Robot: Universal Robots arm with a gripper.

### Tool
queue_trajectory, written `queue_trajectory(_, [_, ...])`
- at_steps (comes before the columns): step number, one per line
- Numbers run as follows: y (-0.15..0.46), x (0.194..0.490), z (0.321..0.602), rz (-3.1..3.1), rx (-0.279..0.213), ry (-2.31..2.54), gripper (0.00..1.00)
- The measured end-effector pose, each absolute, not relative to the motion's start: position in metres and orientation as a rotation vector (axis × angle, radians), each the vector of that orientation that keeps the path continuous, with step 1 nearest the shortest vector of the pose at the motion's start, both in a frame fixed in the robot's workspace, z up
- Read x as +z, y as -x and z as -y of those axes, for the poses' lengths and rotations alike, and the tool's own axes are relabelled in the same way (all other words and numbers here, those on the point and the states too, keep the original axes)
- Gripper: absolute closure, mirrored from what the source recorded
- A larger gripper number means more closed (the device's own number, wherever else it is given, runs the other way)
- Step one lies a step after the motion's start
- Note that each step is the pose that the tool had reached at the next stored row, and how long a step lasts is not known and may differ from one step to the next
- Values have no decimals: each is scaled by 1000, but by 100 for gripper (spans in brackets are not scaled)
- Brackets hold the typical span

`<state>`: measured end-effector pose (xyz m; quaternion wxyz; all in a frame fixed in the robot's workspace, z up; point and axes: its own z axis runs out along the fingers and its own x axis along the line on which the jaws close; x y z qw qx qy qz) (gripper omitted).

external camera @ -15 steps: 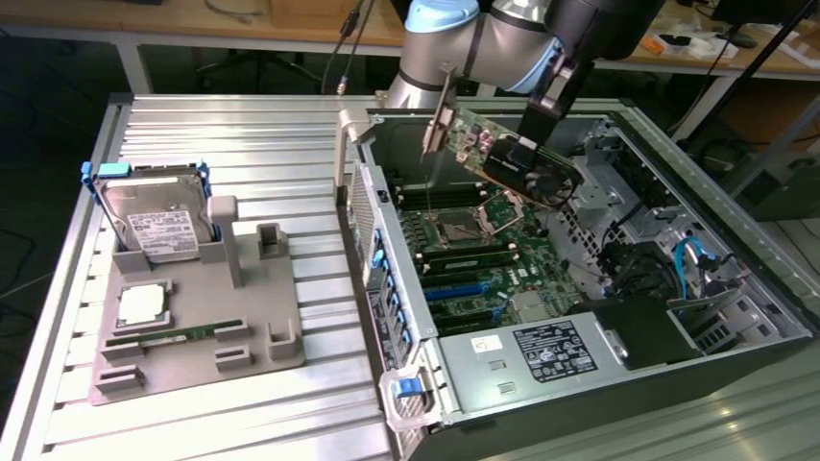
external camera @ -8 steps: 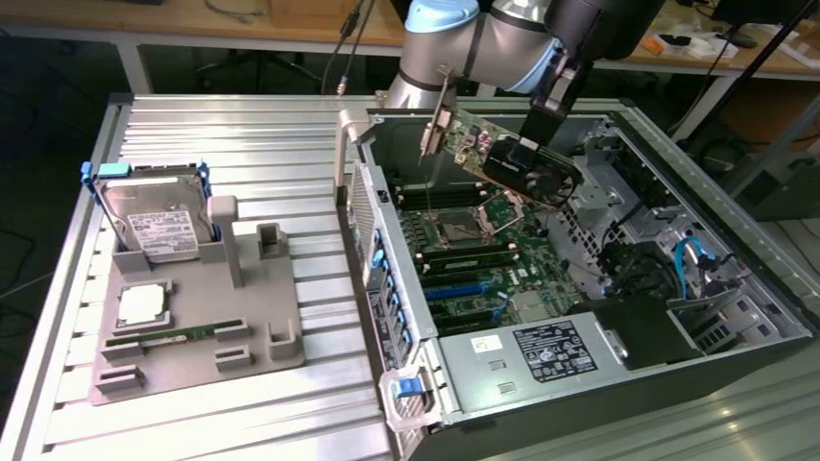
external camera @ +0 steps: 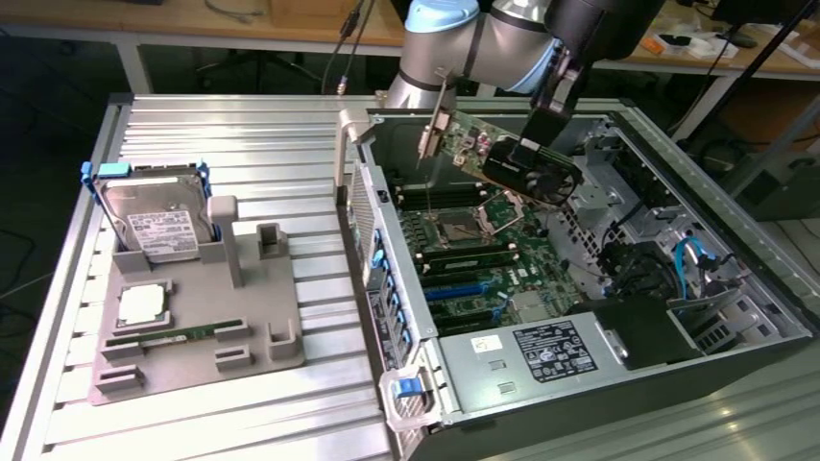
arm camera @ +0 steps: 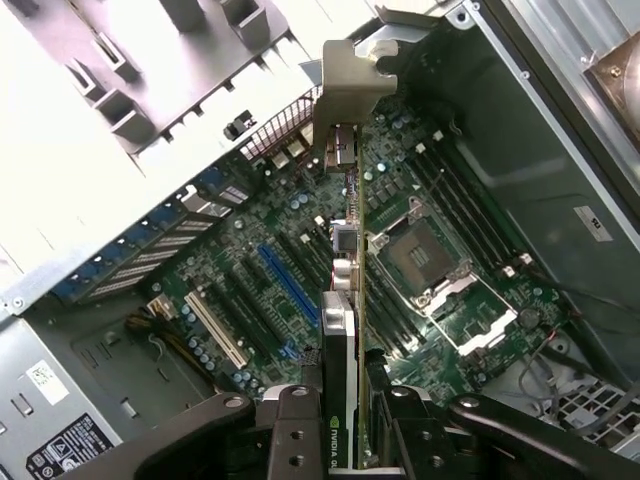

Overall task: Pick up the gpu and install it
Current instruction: 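Insert the gpu into the slot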

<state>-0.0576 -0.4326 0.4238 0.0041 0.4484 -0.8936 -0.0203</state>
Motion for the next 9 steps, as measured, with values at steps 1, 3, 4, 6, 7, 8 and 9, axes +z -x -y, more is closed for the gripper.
queue_trajectory(1, [58, 424, 433, 2792, -64, -1420, 73])
queue_trajectory(3, [58, 424, 433, 2779, -64, -1444, 73])
queue_trajectory(4, [58, 424, 433, 2771, -64, -1460, 73])
queue_trajectory(6, [58, 424, 433, 2757, -64, -1484, 73])
queue_trajectory(7, [58, 424, 433, 2751, -63, -1496, 73])
queue_trajectory(8, [58, 424, 433, 2745, -63, -1506, 73])
queue_trajectory(9, [58, 424, 433, 2739, -63, -1515, 73])
